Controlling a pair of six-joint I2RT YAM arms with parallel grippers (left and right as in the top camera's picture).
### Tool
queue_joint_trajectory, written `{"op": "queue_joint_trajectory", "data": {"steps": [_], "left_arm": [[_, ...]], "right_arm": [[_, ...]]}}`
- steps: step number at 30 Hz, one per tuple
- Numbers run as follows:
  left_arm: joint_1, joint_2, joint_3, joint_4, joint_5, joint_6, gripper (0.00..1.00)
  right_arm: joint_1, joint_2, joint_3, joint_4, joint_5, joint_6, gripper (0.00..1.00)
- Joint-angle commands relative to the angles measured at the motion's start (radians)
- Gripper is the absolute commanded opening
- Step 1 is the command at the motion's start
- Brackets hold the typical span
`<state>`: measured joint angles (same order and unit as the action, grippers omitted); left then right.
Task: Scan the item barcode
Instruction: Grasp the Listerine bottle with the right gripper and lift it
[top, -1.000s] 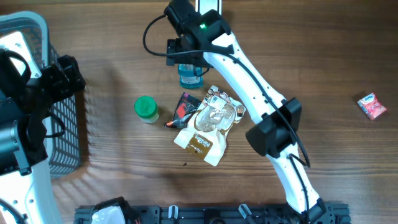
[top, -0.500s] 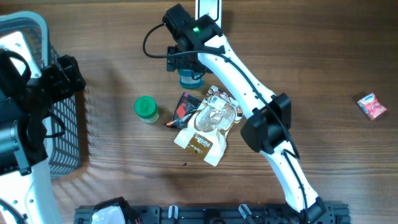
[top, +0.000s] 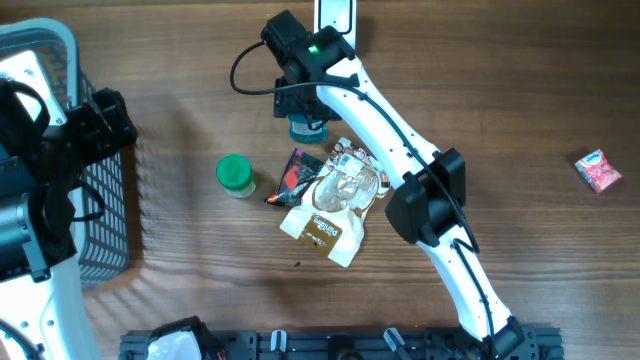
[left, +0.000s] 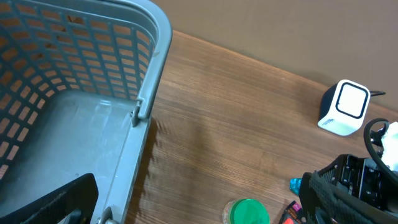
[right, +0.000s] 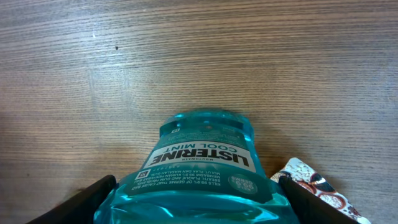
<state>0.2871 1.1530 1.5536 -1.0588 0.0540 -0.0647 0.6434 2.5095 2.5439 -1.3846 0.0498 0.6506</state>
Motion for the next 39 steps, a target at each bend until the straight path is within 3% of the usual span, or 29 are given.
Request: {"op": "queue_joint_trajectory", "data": {"steps": [1, 7, 10, 14, 30, 39], "left_arm": [[-0.004, 0.001, 0.001, 0.002, 0.002, 0.008, 1.0], [-0.004, 0.001, 0.001, 0.002, 0.002, 0.008, 1.0], [-0.004, 0.001, 0.001, 0.002, 0.002, 0.008, 1.0], [-0.004, 0.001, 0.001, 0.002, 0.002, 0.008, 1.0], [-0.004, 0.001, 0.001, 0.002, 0.002, 0.008, 1.0], [-0.004, 0.001, 0.001, 0.002, 0.002, 0.008, 1.0]], "right_arm": [[-0.002, 0.02, 0.0, -0.019, -0.006, 0.003, 0.74], [-0.002, 0.019, 0.001, -0.031, -0.041, -0.009, 0.72], [-0.002, 0.019, 0.001, -0.044, -0.045, -0.035, 0.9], [-0.003, 0.019, 0.001, -0.069, -0.056, -0.05, 0.92], [-0.037, 0.019, 0.001, -0.08, -0.13, -0.127, 0.71], [-0.089, 0.013, 0.011, -0.071, -0.377, -0.141, 0.71]]}}
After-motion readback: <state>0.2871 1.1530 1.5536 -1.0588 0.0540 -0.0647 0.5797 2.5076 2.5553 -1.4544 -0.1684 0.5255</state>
